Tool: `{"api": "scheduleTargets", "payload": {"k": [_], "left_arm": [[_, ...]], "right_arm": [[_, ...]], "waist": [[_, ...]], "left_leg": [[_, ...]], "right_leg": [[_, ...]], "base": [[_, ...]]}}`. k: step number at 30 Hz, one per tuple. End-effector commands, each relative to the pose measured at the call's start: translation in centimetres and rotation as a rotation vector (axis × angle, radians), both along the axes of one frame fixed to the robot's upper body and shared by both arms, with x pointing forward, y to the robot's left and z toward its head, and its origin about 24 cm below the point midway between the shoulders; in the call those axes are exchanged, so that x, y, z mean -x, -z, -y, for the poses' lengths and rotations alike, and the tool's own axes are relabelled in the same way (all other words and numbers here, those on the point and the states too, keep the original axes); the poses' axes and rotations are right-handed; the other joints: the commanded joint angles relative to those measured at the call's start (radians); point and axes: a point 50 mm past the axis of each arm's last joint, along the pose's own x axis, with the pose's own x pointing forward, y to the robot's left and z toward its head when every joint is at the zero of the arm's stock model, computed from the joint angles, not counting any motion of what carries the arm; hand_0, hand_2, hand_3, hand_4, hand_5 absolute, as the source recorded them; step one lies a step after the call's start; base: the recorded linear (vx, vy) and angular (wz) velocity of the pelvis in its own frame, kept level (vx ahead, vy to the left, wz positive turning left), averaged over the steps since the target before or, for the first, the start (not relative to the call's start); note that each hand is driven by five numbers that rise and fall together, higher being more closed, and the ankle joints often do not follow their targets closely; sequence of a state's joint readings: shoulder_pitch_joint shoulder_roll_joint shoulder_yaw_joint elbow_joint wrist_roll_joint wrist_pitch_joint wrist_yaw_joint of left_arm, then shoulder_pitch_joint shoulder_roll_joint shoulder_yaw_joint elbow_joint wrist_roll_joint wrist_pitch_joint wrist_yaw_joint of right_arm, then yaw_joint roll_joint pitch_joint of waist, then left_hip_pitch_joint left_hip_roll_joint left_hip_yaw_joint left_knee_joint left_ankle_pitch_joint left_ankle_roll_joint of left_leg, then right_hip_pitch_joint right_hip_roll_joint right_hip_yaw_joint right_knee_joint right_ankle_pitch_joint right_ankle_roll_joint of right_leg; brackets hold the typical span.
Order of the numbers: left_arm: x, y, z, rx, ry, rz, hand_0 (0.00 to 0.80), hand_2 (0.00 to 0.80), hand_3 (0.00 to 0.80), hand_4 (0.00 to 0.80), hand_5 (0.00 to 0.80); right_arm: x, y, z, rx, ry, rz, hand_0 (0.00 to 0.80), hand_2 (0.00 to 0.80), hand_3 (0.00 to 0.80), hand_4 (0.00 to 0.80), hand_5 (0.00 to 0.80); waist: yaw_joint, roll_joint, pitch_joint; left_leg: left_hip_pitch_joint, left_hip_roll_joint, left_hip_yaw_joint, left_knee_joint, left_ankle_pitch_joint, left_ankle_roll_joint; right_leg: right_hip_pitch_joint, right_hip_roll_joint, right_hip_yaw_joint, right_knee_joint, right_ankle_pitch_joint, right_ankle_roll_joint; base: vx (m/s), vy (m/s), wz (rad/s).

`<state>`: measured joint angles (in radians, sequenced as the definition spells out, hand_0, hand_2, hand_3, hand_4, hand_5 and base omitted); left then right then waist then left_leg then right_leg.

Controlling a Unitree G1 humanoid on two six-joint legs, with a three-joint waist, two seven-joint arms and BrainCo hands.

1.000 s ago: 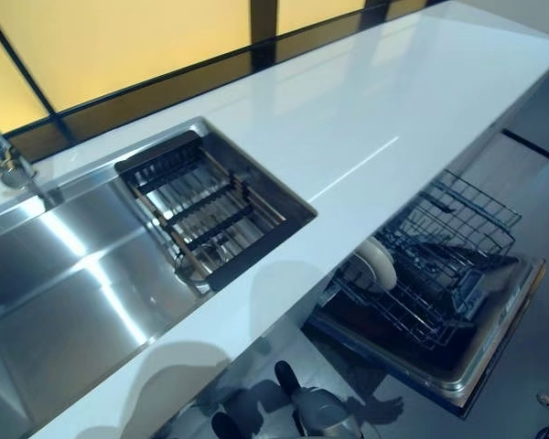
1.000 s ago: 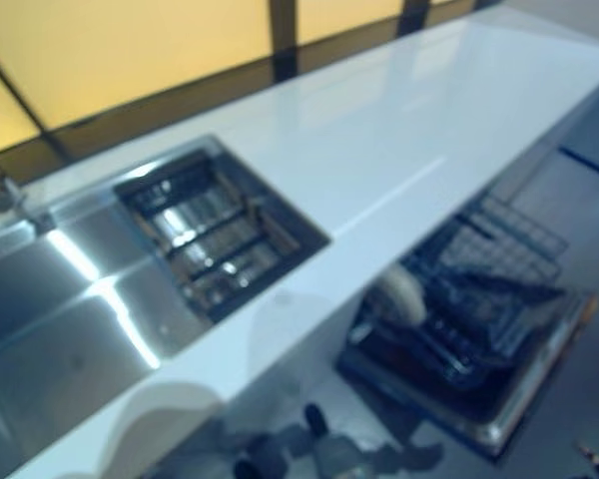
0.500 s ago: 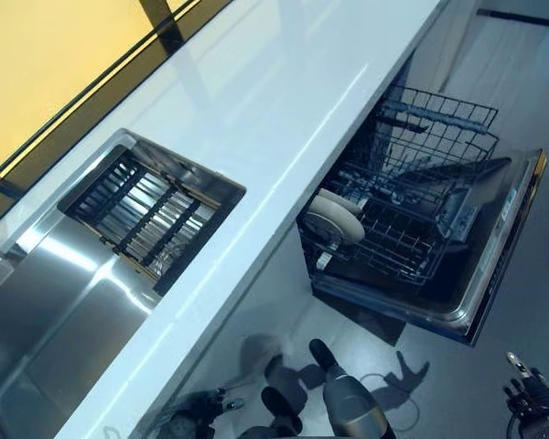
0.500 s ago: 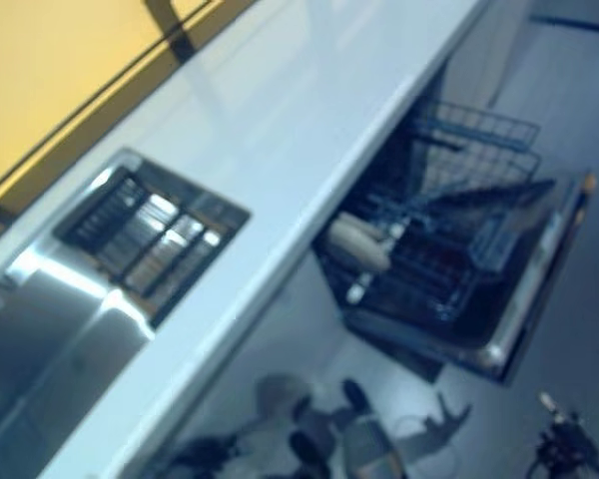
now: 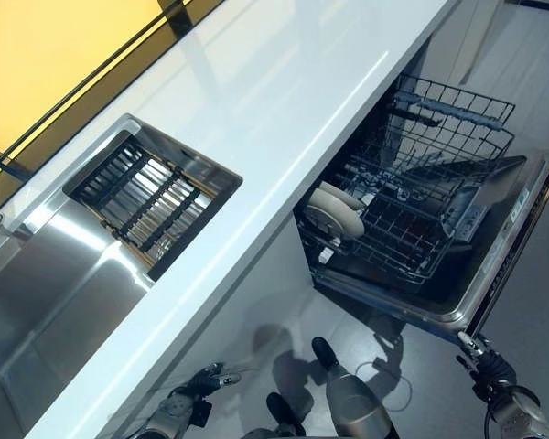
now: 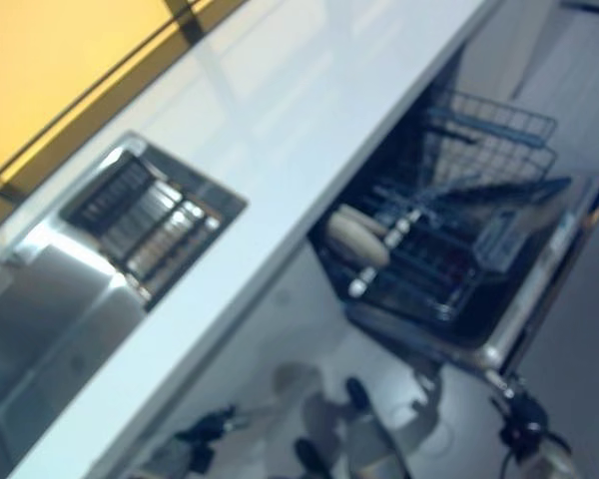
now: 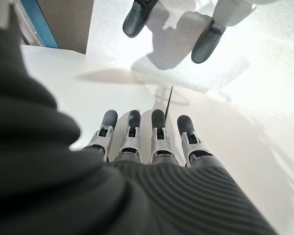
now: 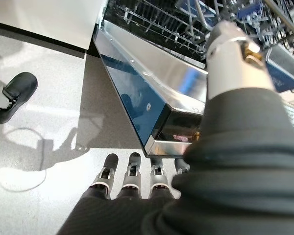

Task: Take plates into dishwasher

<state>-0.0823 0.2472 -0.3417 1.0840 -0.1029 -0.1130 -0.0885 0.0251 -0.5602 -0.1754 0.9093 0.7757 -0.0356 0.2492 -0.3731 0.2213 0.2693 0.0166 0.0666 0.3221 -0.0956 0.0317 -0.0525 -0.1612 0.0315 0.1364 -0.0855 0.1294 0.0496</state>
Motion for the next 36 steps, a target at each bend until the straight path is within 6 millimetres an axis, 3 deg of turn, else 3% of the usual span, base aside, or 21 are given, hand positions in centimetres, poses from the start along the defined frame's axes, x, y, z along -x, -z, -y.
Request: {"api": "scheduleTargets", "payload": {"k": [1, 16, 36], "left_arm": [[-2.7, -1.6, -2.1, -0.072, -0.001, 0.084, 0.000, 0.000, 0.000, 0.000, 0.000], [-3.1, -1.8, -1.9, -0.078, -0.041, 0.051, 0.000, 0.000, 0.000, 0.000, 0.000], [-2.4, -1.6, -3.2, -0.110, -0.044, 0.001, 0.000, 0.000, 0.000, 0.000, 0.000]], "right_arm": [[-8.3, -5.0, -4.0, 0.045, -0.298, 0.282, 0.000, 0.000, 0.000, 0.000, 0.000], [-12.6, -11.7, -9.3, 0.124, -0.604, 0.520, 0.000, 0.000, 0.000, 0.000, 0.000], [-14.6, -18.6, -14.2, 0.120, -0.874, 0.800, 0.000, 0.000, 0.000, 0.000, 0.000]], "waist": [[0.021, -0.016, -0.013], [0.066, -0.062, -0.035], [0.140, -0.122, -0.071]], "left_leg": [[0.048, -0.083, 0.019, 0.036, -0.086, 0.046], [0.048, -0.067, -0.012, 0.032, -0.071, 0.040], [0.064, -0.041, -0.072, 0.020, -0.047, 0.025]], "right_leg": [[0.059, -0.022, 0.024, 0.007, -0.060, 0.053], [0.078, -0.014, -0.004, 0.014, -0.070, 0.049], [0.134, -0.013, -0.076, 0.011, -0.084, 0.038]], "base": [[0.019, -0.019, 0.12], [0.021, -0.033, -0.01], [0.021, -0.044, 0.13]]}}
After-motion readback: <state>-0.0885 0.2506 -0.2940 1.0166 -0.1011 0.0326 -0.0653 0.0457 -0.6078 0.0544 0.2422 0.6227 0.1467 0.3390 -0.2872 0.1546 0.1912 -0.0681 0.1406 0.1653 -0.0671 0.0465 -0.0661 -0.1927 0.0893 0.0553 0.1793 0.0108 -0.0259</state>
